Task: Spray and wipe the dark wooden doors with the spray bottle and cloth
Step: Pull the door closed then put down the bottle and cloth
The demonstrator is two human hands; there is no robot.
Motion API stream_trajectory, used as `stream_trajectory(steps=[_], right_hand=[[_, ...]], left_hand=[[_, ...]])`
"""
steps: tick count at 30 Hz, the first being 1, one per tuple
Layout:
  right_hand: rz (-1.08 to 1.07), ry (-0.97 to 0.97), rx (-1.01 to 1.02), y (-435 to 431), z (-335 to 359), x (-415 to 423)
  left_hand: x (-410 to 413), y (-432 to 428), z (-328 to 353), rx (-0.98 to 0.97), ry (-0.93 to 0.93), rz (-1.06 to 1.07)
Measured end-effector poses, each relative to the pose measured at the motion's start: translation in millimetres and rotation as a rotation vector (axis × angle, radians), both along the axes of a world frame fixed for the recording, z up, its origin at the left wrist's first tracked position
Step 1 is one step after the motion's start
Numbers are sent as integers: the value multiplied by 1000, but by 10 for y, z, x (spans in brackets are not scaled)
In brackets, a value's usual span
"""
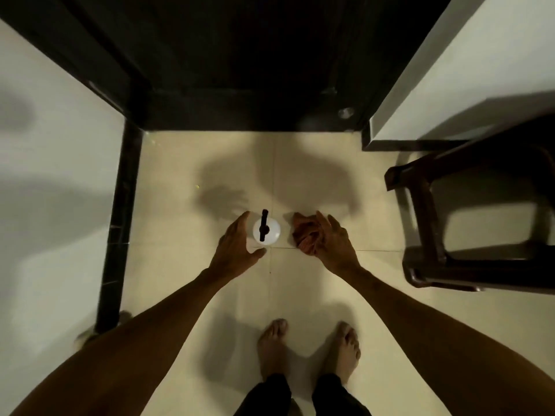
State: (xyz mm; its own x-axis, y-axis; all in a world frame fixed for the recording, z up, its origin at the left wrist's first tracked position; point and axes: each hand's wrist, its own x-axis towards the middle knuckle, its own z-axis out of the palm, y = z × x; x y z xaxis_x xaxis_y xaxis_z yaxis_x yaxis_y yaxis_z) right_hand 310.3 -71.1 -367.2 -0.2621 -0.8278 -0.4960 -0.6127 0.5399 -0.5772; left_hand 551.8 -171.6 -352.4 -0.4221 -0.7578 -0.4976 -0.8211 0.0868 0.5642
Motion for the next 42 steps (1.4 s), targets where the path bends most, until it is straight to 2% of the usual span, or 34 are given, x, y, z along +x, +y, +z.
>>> stream_trajectory(steps=[4, 8, 13, 17, 20, 22, 27, 31, 34, 38, 42], right_hand=[[64, 61, 28, 109, -1491, 93], [133, 161, 93, 184, -2292, 165], [53, 315, -75, 132, -2711, 128], [-148, 32, -225, 22, -2432, 2], [-281, -84, -316, 81, -1749, -106], [-325, -169, -339, 167, -1075, -193], [-422, -205, -381, 313, 1241, -507], [-382, -27, -456, 346, 3123, -846], [-443, 131, -517, 419, 4253, -1169], [-602, 237, -624, 685, 5258, -1673], [-731, 314, -627, 1113, 5685, -2296]], left_hand=[[131, 6, -1245, 90, 5, 18], [2, 11, -2097, 86, 251, 161], [-269, 62, -2380, -89, 349, 316], [-328, 88, -2182, -67, 351, 281], [-384, 153, -1695, -53, 331, 231], [-478, 183, -1143, -32, 330, 201], [-841, 222, 864, 50, 300, 126], [-1302, 203, 2538, 82, 347, 107], [-1690, 211, 3533, 43, 384, 50], [-2313, 312, 4459, -42, 415, -71], [-3083, 562, 4992, -47, 489, -154]])
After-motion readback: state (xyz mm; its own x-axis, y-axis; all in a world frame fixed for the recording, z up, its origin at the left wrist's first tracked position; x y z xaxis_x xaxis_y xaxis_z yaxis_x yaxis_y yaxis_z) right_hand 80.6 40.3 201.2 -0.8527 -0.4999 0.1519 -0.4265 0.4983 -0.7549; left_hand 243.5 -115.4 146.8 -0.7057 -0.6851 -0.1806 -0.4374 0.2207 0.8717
